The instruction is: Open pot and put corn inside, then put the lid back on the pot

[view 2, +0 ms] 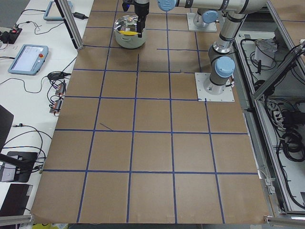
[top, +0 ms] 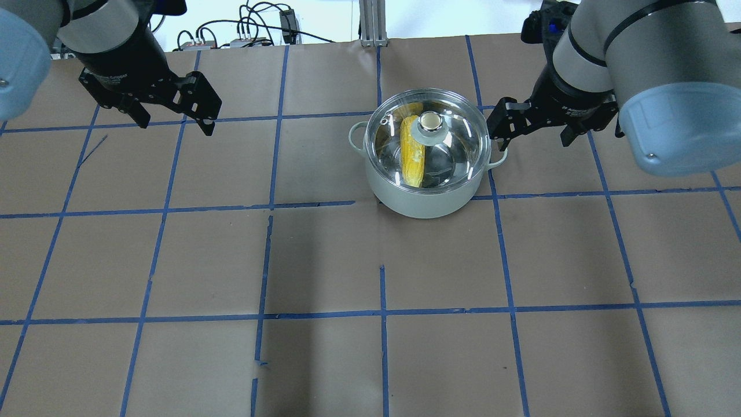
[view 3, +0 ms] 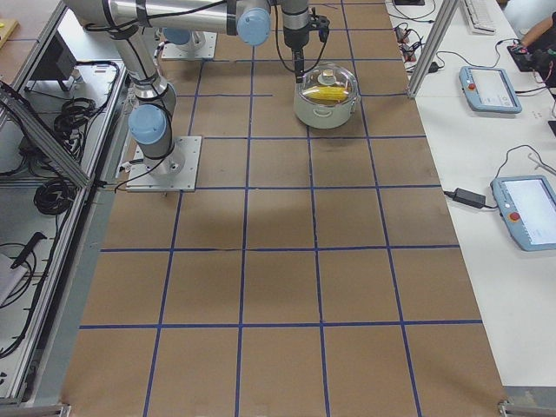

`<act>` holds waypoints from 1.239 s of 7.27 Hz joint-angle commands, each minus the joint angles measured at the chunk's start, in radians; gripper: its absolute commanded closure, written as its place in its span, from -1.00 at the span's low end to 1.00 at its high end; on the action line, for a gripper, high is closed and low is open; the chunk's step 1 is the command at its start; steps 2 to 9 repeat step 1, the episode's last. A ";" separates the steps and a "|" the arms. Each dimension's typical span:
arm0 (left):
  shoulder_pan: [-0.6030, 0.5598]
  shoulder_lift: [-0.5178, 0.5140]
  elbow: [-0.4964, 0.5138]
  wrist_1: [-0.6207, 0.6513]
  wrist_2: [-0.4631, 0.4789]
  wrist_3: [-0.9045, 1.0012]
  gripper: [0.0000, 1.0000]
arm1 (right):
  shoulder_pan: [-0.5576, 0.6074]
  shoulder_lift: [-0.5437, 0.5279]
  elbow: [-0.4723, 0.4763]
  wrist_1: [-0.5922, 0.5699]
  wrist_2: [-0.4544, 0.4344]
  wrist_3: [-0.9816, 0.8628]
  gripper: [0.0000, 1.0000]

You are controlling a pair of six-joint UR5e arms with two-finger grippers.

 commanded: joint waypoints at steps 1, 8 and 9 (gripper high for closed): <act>0.026 0.009 0.000 -0.028 0.002 -0.004 -1.00 | -0.006 -0.005 -0.003 0.004 -0.006 -0.006 -1.00; 0.026 0.009 0.000 -0.028 0.002 -0.004 -1.00 | -0.006 -0.005 -0.003 0.004 -0.006 -0.006 -1.00; 0.026 0.009 0.000 -0.028 0.002 -0.004 -1.00 | -0.006 -0.005 -0.003 0.004 -0.006 -0.006 -1.00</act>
